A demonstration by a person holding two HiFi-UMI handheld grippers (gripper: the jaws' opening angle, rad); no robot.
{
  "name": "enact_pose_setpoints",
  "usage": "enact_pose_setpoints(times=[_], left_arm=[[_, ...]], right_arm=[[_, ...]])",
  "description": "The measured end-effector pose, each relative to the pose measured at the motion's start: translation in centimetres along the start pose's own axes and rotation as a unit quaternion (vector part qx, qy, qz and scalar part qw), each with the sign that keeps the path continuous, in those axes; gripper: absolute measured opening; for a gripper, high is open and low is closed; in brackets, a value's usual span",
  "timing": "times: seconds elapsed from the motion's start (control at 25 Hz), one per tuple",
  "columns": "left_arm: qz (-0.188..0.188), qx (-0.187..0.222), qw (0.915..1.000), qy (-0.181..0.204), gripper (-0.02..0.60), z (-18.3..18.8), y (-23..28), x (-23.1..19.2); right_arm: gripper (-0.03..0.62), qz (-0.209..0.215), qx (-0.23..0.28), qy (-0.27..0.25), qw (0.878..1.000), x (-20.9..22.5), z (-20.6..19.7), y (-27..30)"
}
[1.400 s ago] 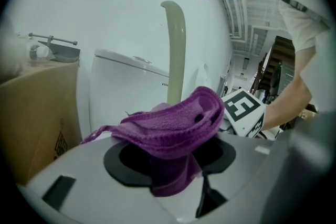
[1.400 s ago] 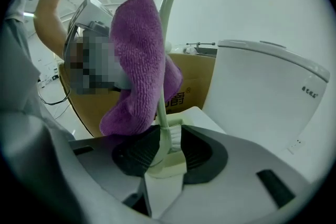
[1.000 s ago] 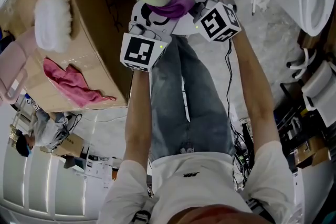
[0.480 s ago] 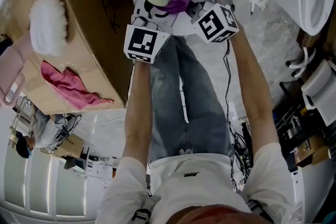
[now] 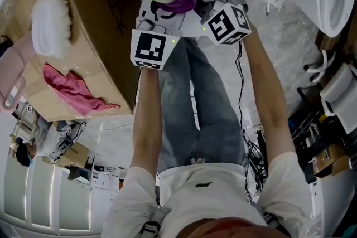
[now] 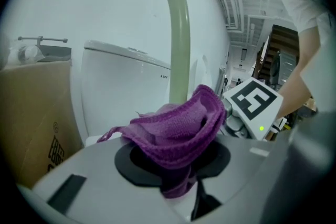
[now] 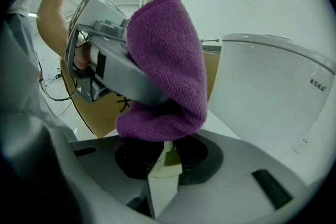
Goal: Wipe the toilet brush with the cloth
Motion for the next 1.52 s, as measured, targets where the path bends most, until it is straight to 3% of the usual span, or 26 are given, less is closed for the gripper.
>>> enact_pose_setpoints(times=[0.2, 0.68, 1.28, 1.52], left_arm=[[-0.001, 0.037, 0.9993, -0.011, 0.137, 2.8, -0.9, 0.4], [-0.012, 0.075, 0.9965, -0.035, 0.138, 8.9, -3.0, 0.9], [-0.030, 0.121, 0.9915, -0.036, 0.175, 16.6, -4.5, 0.6], [-0.031, 0.134, 0.9901, -0.026, 0.172, 17.1, -4.5, 0.3]], right_arm=[[0.066, 0.001, -0.002, -0.007, 1.000, 0.0, 0.0, -0.1], [0.064, -0.001, -0.021, -0.011, 1.000, 0.0, 0.1, -0.1], [0.064, 0.001, -0.033, -0.010, 0.999, -0.1, 0.1, -0.1], [0.064, 0.003, -0.035, -0.011, 0.999, -0.1, 0.1, 0.0]])
Point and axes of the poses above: the fingertips, and each gripper's own axes: y forward along the fingers, x to its right, z out of its top, the point moved 2 cm from there along -y, backward along the fingers, and after that the axes turned 6 degrees about x, right-handed, at the moved point
